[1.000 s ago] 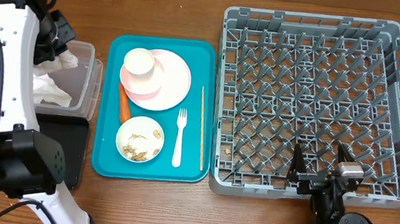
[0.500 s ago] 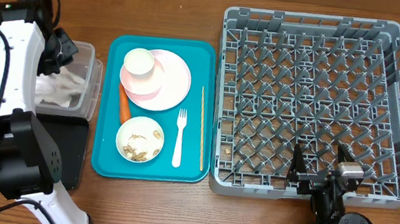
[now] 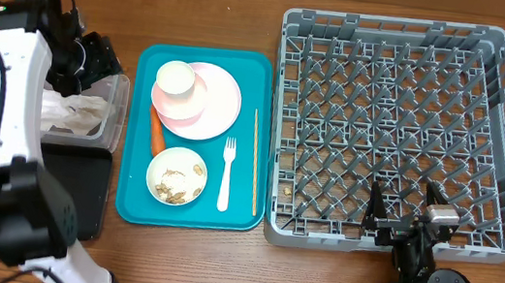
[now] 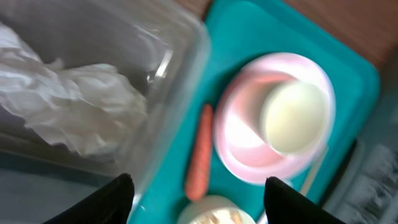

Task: Sort waste into correct bins and load items into the dishwasher
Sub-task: 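Move the left gripper to the rice bowl rim and grasp it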

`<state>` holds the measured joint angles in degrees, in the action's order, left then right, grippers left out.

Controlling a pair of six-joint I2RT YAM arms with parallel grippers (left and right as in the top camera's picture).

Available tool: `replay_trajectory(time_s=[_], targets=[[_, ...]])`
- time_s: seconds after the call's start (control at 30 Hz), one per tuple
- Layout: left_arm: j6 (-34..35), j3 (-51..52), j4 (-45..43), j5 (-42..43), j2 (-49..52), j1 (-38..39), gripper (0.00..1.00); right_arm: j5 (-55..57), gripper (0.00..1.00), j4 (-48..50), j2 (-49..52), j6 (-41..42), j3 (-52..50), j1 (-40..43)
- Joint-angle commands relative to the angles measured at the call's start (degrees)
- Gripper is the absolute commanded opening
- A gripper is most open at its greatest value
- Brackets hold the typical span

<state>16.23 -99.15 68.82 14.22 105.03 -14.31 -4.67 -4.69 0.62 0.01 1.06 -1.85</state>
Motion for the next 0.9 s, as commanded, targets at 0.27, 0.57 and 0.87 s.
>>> replay_trajectory(time_s=[0.27,0.57,0.87], targets=[[-4.15,-0.42,7.89,2.08,-15.34,19.41,0.7,0.09,1.0,0.26,-0.44,0.26,-0.61,0.2],[4.66,13.16,-0.61,-7.39,-15.02,38.58,0.71,0.09,1.0,0.28,-0.44,0.26,-0.61,0.22],[7.19,23.06,-9.35,-7.39,-14.29,45.86,0.74,0.09,1.0,0.28,-0.44,0.26,-0.61,0.2]])
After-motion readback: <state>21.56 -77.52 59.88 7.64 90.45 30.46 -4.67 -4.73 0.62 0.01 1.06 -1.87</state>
